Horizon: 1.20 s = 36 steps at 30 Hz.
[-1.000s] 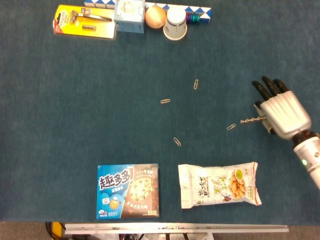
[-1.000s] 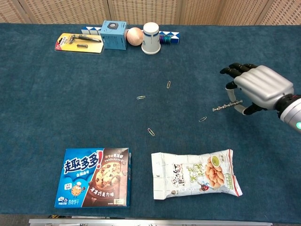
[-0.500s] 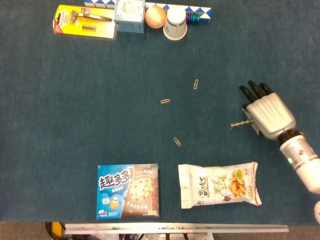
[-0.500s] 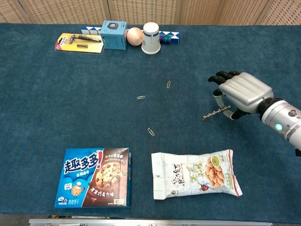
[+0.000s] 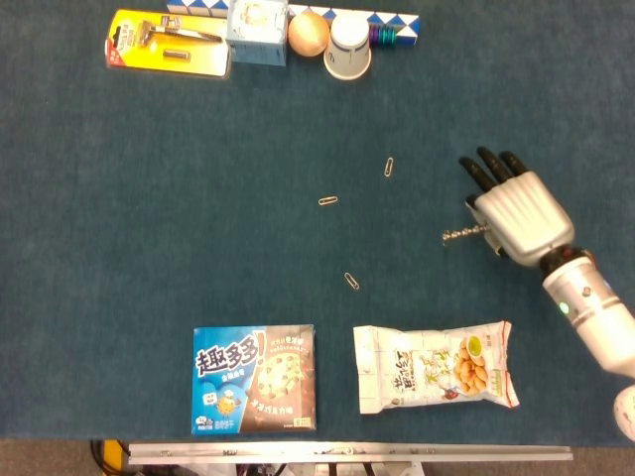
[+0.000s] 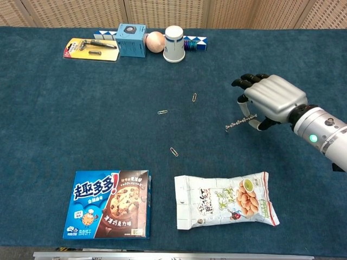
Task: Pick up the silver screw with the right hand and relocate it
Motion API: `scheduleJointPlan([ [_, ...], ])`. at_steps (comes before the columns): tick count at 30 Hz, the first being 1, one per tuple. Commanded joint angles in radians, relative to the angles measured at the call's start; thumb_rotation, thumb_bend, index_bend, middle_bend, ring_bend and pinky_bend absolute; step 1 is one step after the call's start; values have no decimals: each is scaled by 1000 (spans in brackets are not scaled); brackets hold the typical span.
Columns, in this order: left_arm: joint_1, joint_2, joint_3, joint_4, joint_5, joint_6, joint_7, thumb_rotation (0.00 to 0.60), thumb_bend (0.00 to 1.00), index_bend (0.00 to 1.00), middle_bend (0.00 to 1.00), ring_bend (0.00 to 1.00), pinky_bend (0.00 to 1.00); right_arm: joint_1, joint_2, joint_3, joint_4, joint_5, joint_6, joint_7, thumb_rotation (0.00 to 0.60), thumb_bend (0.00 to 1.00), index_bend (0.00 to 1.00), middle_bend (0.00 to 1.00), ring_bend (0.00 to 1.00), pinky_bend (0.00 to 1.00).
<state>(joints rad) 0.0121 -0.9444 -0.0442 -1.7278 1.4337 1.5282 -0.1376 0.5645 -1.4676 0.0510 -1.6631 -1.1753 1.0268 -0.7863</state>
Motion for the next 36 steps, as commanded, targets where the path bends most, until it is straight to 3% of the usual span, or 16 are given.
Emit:
scheduleJointPlan([
  [1,1,1,0,1,-1,-1,-6,600,0,519,433,462,597,21,4,18,-11,16,-4,-19,600,306,638,128,0,148],
  [18,8,6,-5,12,-10,4,-19,600,0,519,433,462,597,195,-95,115,120,237,-101,-88,600,306,638,128,0,148],
  [36,5,22,-22,41,-56,-29,-92,600,0,519,433,462,597,334,-204,134,335,356,-173,-65,600,306,638,128,0,148],
])
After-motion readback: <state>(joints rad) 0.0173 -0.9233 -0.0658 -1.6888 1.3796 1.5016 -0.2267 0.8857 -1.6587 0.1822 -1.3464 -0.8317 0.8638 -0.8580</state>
